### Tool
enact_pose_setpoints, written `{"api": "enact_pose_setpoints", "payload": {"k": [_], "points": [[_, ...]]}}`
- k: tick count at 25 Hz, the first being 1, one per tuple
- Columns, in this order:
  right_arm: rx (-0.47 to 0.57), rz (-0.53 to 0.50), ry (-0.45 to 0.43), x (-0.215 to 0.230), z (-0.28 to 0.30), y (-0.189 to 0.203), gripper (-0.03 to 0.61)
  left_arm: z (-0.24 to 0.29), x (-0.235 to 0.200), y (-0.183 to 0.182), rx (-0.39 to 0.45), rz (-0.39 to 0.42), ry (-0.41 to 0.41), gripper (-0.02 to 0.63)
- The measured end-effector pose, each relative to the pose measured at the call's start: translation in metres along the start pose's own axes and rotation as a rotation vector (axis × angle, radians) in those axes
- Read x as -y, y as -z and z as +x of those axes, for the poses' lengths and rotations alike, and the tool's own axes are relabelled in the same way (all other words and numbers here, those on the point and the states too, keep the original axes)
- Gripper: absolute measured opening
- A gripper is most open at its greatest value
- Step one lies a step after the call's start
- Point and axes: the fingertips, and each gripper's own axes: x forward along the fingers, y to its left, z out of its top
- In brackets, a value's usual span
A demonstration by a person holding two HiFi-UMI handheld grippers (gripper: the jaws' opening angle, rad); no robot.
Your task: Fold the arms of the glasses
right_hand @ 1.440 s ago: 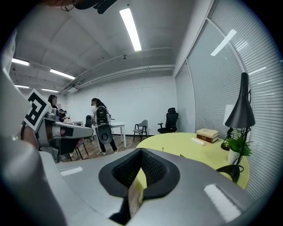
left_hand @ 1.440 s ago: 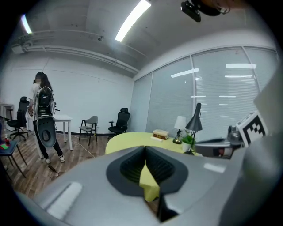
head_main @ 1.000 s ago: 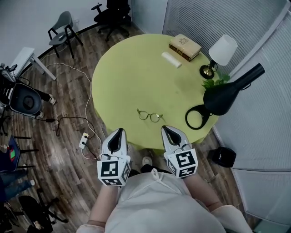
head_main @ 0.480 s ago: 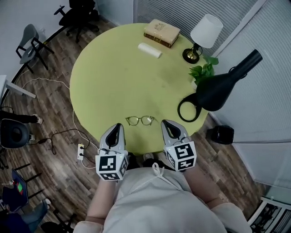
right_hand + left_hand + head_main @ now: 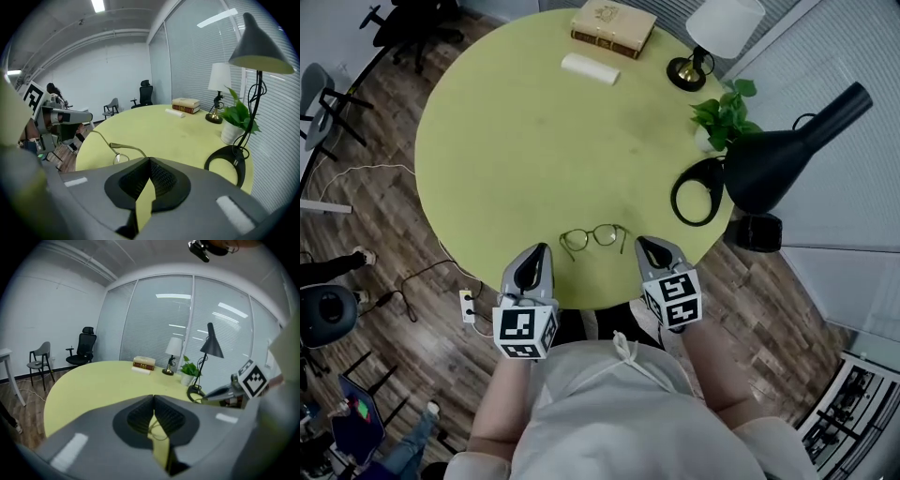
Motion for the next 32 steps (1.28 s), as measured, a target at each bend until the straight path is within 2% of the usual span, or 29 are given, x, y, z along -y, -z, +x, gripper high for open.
{"api": "enact_pose_setpoints", "payload": {"k": [6,8,9,18,21,26,28,32], "points": [[-0.096,-0.094,-0.066,-0.002,0.036,0.024,0.005,0.024,-0.008,0.036,-0.039,-0.001,0.033,0.006],[-0.146,-0.132,-0.108,-0.002,0.047,0.033,0.112,0.03,-0.011,0.045,-0.052,-0.009,0.032,0.006],[-0.168,-0.153,-0.122,-0.001,0.051,0.037,0.121,0.032,-0.012,0.05,-0.059,-0.015,0.029,0.006],[-0.231,-0.5,-0.219,-0.006,0.067,0.029,0.123,0.04,-0.019,0.074,-0.108,-0.051,0.001,0.006],[-0.248,-0.599,-0.24,-0.01,0.067,0.026,0.106,0.041,-0.02,0.079,-0.117,-0.063,-0.011,0.006],[-0.249,-0.704,-0.256,-0.013,0.069,0.023,0.069,0.043,-0.021,0.086,-0.131,-0.07,-0.024,0.006],[-0.246,-0.721,-0.248,-0.013,0.069,0.022,0.028,0.043,-0.023,0.087,-0.136,-0.07,-0.027,0.006],[-0.245,-0.732,-0.248,-0.017,0.067,0.022,0.026,0.042,-0.025,0.082,-0.128,-0.066,-0.024,0.006]]}}
